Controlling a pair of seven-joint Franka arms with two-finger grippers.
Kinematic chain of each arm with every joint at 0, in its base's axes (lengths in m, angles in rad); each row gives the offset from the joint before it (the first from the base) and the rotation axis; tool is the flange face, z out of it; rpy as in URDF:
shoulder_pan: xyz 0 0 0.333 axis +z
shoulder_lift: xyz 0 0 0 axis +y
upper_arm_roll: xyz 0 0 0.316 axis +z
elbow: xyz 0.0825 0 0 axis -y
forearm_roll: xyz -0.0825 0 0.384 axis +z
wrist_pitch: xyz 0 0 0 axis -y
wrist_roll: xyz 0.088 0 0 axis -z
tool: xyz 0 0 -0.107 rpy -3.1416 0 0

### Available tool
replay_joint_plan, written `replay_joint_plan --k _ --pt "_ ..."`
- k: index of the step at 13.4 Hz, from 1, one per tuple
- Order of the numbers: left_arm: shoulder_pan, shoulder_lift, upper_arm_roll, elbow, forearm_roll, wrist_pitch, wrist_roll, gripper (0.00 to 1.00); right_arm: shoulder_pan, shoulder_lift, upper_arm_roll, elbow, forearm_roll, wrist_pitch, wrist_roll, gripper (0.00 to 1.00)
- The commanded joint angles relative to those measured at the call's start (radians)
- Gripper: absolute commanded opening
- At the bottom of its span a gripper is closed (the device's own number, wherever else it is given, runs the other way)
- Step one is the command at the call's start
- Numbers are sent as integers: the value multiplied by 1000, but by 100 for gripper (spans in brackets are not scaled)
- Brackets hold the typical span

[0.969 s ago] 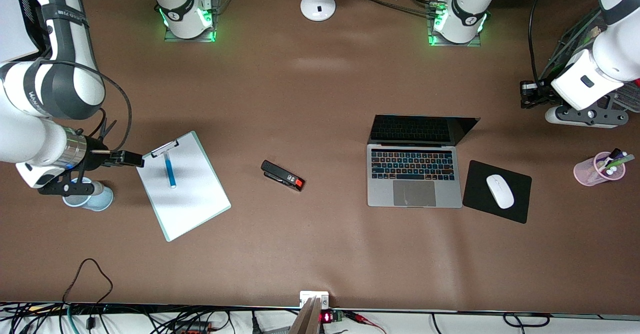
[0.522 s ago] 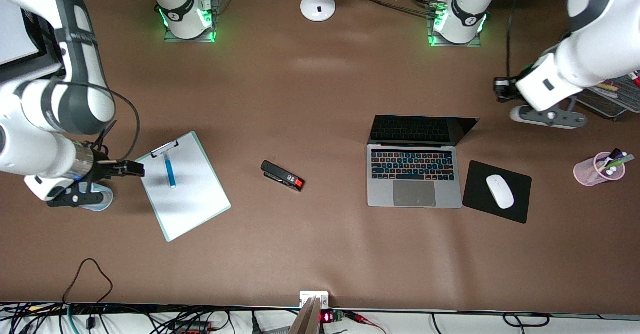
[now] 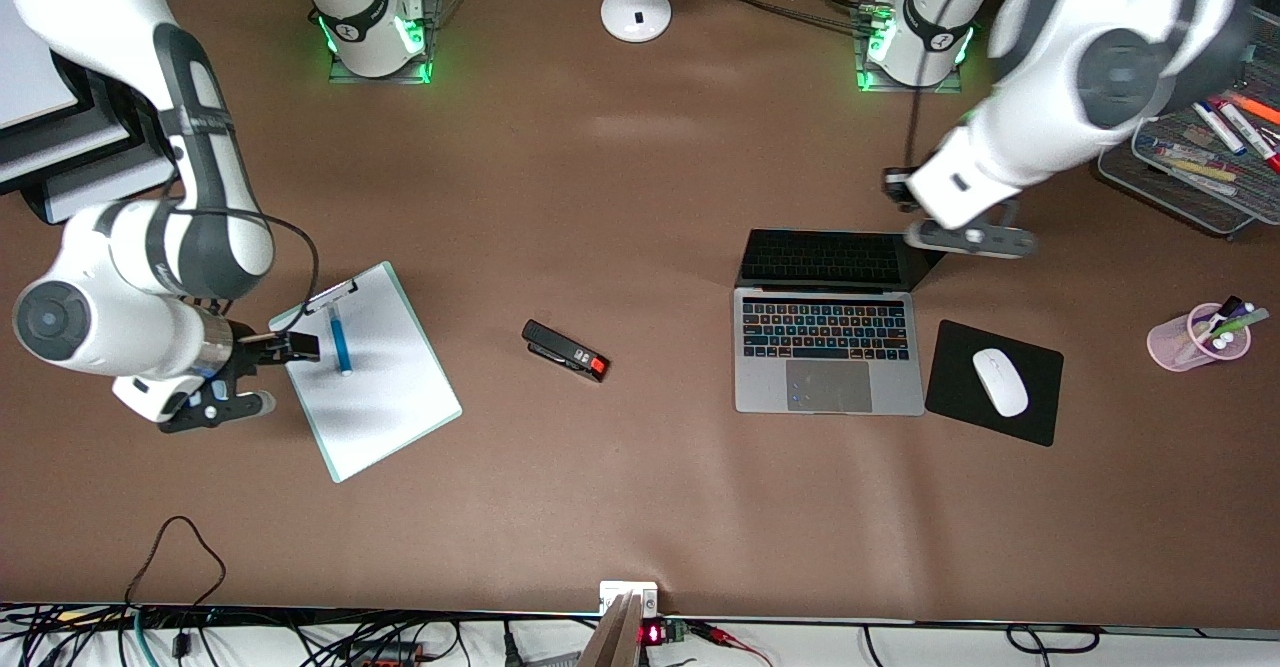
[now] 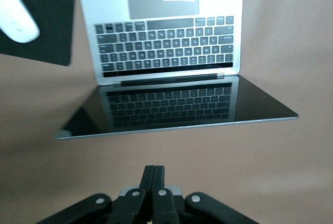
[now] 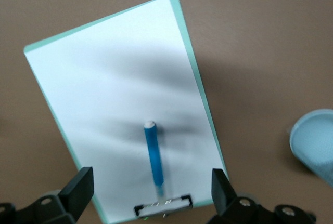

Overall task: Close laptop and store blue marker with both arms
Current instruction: 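Lower the right gripper onto the marker while the left gripper reaches the laptop lid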

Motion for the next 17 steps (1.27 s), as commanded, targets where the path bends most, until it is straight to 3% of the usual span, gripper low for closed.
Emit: replay_joint_plan --k 1,6,11,17 --pt "14 -96 -52 -187 -18 144 -33 4 2 56 1 17 -24 66 -62 100" --pt "16 -87 -79 -317 -16 348 -35 2 32 128 1 17 -32 160 -85 100" --pt "37 -5 -76 -328 -4 551 -16 0 48 156 1 13 -33 171 -81 99" --pt "54 104 -72 -321 13 789 47 0 48 154 0 -6 -53 162 -81 82"
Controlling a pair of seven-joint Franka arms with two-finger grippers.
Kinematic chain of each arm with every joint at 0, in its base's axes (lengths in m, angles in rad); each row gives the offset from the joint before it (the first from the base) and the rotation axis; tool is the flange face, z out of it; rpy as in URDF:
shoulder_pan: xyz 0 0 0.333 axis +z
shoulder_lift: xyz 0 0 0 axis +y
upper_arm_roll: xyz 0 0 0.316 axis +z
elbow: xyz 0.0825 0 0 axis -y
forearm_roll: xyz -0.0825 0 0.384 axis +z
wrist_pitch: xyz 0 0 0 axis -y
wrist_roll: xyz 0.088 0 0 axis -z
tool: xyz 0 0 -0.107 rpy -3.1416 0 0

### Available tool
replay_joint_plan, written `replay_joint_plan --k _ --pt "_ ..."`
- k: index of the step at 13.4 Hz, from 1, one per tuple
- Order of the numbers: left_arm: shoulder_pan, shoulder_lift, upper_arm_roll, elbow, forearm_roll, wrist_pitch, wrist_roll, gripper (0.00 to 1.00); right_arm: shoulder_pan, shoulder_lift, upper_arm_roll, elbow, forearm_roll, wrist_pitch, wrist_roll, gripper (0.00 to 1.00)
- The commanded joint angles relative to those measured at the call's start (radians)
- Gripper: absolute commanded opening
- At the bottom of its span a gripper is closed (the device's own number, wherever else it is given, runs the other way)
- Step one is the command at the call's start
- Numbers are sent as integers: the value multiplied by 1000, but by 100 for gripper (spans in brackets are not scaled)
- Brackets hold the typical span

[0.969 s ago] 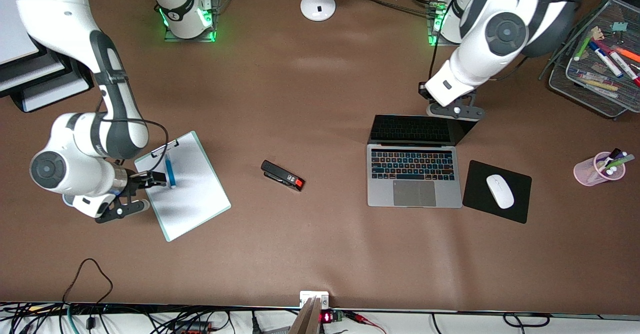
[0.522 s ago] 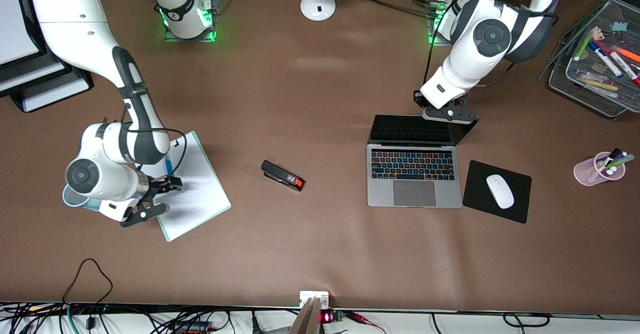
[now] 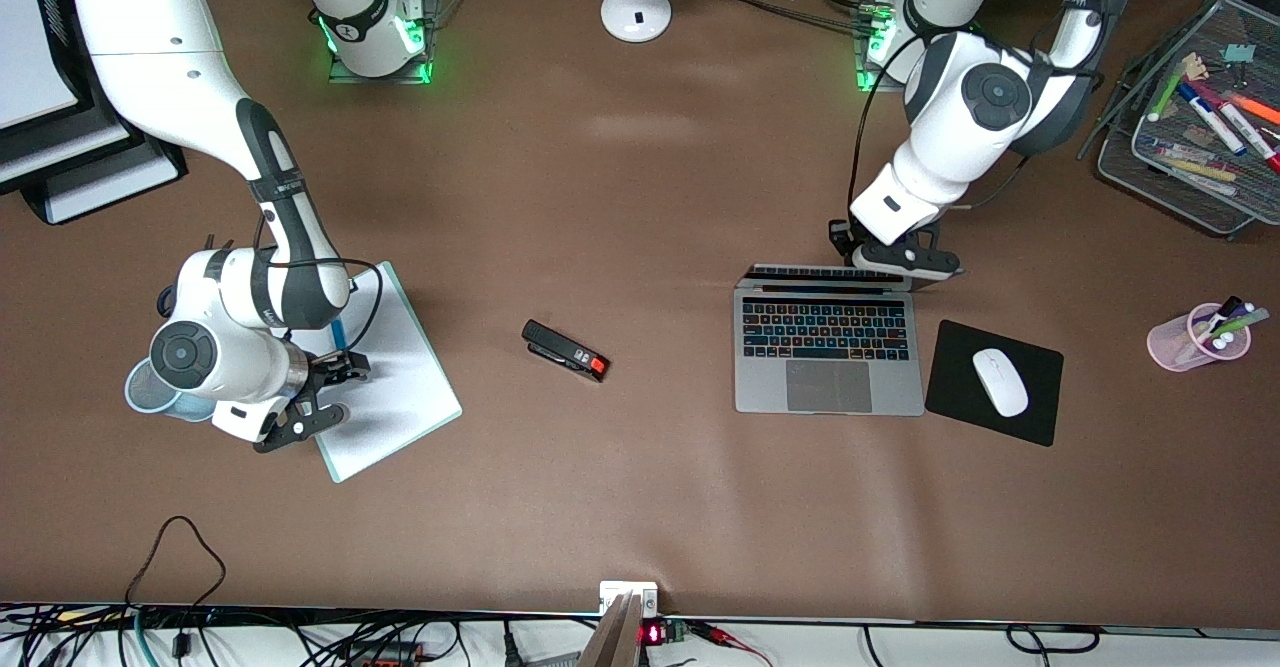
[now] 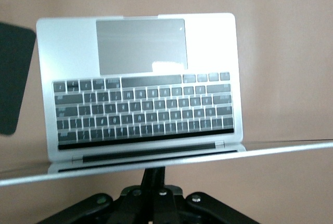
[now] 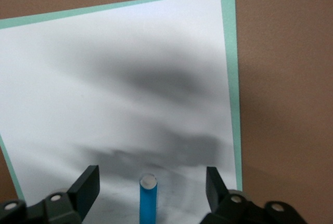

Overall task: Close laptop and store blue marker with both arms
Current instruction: 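Lower the right gripper onto the marker while the left gripper reaches the laptop lid, then grasp the blue marker with the right gripper while the left gripper pushes the lid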

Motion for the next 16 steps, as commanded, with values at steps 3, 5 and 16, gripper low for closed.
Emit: replay_joint_plan --k 3,5,16 --pt "13 95 -7 19 61 164 27 0 -3 4 0 -30 -14 -6 -5 74" --pt "15 140 -7 51 81 201 29 0 -3 4 0 -35 -14 -8 -4 74" --pt "62 404 -4 307 190 251 27 0 -1 -10 0 -41 -14 -52 -1 59"
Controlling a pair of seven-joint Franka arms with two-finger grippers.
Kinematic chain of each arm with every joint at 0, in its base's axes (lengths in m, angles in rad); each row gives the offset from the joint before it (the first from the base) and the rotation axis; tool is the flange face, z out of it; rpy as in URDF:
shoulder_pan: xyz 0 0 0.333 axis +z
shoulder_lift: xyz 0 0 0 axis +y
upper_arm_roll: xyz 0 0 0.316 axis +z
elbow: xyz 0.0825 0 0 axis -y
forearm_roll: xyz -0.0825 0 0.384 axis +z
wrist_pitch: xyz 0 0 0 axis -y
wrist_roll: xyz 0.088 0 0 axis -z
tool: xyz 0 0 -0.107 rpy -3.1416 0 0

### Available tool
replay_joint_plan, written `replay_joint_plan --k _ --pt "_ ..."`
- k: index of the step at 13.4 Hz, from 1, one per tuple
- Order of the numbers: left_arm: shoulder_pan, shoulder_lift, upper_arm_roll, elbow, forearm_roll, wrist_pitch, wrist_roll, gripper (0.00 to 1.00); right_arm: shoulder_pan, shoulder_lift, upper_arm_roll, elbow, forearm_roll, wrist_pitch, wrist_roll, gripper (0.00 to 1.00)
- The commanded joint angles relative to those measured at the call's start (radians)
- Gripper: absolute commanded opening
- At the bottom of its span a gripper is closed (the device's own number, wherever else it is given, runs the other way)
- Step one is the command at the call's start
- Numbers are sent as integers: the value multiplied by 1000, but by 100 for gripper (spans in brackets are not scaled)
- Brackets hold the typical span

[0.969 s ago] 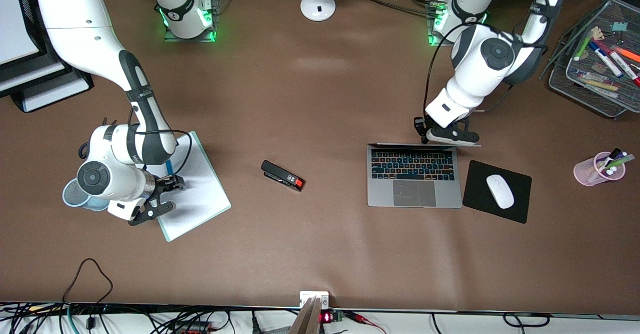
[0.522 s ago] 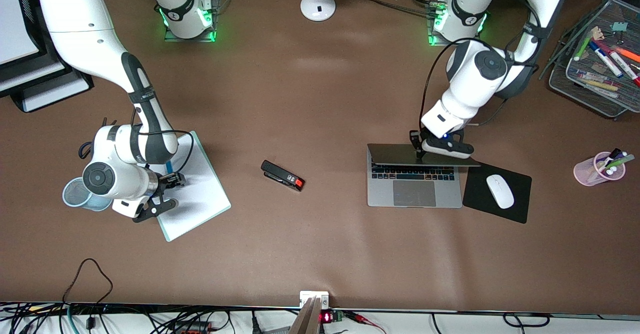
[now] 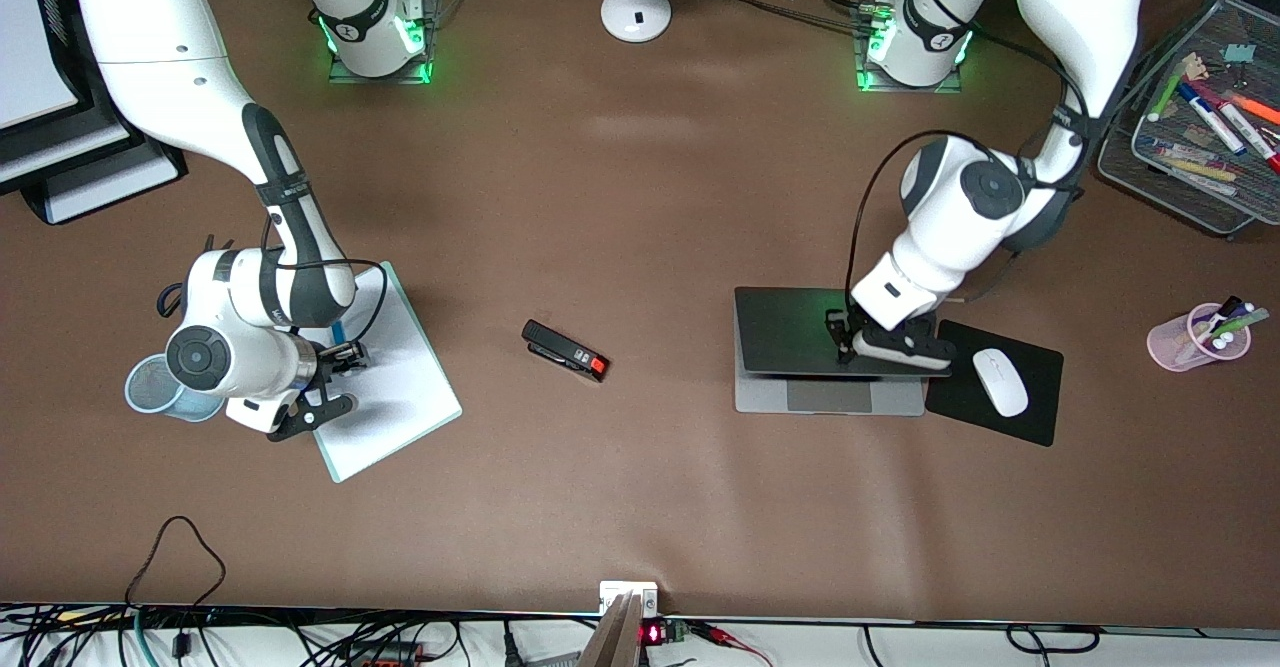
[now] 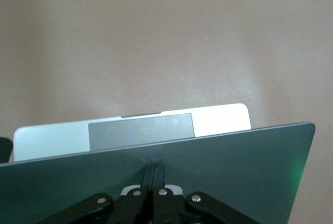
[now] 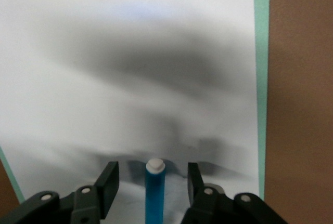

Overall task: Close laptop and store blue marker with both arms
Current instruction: 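Grasp the blue marker with the right gripper while the left gripper pushes the lid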

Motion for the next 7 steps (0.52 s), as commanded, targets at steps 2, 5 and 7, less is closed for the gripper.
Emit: replay_joint_plan --k 2,5,7 --pt "8 84 -6 50 35 65 16 0 -1 -17 1 -10 -13 -20 -1 54" --pt "7 107 -4 51 35 91 16 0 -4 -16 1 -10 -13 -20 -4 50" --pt "5 124 7 63 37 96 16 0 -4 -16 1 -10 -13 -20 -4 48"
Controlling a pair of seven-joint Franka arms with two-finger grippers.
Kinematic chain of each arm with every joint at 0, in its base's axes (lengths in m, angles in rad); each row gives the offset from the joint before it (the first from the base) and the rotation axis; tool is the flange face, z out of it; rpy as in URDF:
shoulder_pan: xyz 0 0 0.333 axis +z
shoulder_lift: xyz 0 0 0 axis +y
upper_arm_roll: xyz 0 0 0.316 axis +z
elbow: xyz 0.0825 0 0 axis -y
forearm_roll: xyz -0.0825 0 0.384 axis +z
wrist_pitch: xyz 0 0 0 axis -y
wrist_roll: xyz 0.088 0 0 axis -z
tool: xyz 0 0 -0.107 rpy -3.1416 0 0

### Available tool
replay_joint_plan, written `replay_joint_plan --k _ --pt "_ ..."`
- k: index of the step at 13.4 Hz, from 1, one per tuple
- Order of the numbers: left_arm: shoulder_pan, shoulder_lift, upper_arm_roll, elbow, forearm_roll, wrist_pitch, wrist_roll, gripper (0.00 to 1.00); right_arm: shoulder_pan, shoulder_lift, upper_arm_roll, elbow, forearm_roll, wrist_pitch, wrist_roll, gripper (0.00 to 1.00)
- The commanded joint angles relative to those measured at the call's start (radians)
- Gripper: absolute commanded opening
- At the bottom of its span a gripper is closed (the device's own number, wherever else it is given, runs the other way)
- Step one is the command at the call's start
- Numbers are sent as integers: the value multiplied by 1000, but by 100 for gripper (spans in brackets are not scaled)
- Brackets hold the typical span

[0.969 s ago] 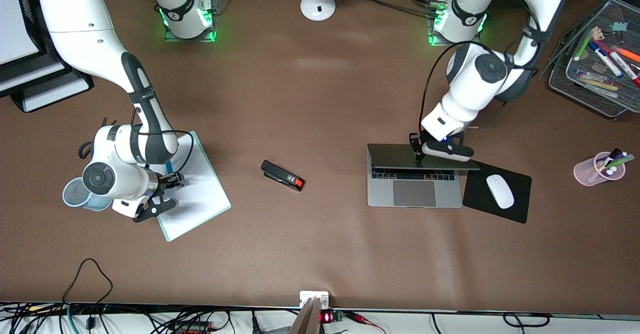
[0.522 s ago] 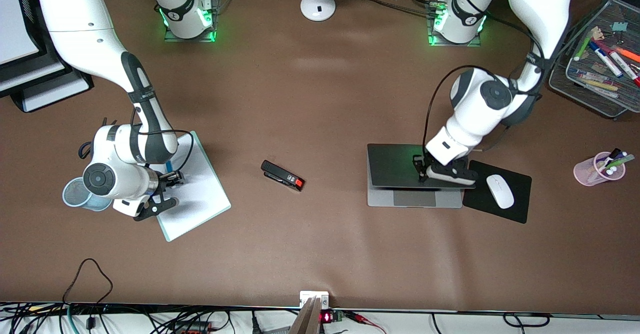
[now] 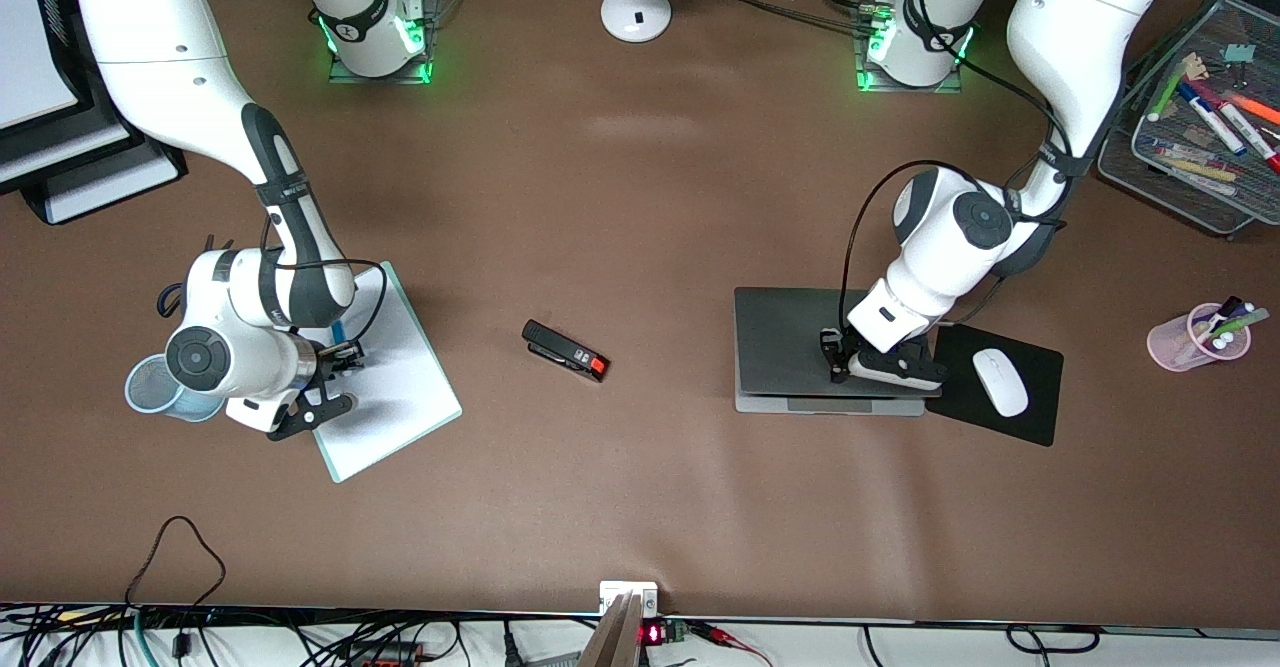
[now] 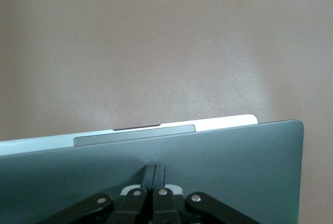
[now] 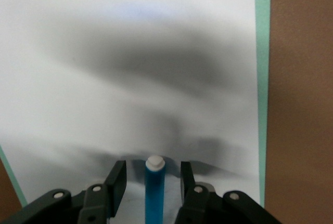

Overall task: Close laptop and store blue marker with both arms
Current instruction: 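Grasp the blue marker with the right gripper while the left gripper pushes the lid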

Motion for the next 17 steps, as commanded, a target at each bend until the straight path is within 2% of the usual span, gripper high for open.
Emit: replay_joint_plan --k 1,12,17 --pt "3 38 6 38 26 13 14 0 -3 -16 2 -11 -13 -13 -4 47" --pt "-2 148 15 52 44 91 14 0 -8 -14 0 -11 -11 -13 -4 29" --pt "1 165 15 52 44 120 14 0 -8 -9 0 -11 -11 -11 2 26"
